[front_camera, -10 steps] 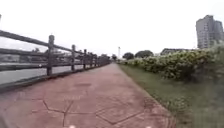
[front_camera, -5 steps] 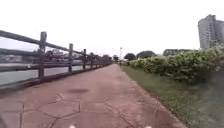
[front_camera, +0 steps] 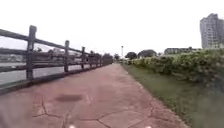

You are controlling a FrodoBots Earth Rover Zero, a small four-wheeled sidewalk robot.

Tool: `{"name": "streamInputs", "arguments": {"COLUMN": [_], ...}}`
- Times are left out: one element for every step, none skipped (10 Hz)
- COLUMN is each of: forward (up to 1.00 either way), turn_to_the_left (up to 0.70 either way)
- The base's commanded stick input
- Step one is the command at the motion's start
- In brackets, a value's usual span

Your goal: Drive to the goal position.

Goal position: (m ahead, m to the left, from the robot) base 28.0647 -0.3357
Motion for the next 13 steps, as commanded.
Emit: {"name": "streamInputs", "arguments": {"forward": [1.00, 1.00, 1.00, 1.00, 1.00, 1.00, 1.00, 1.00, 1.00, 1.00, 1.00, 1.00, 1.00], "turn_to_the_left": [0.00, 0.02, 0.02, 0.02, 0.02, -0.14, -0.03, 0.02, 0.02, 0.02, 0.02, 0.02, 0.02]}}
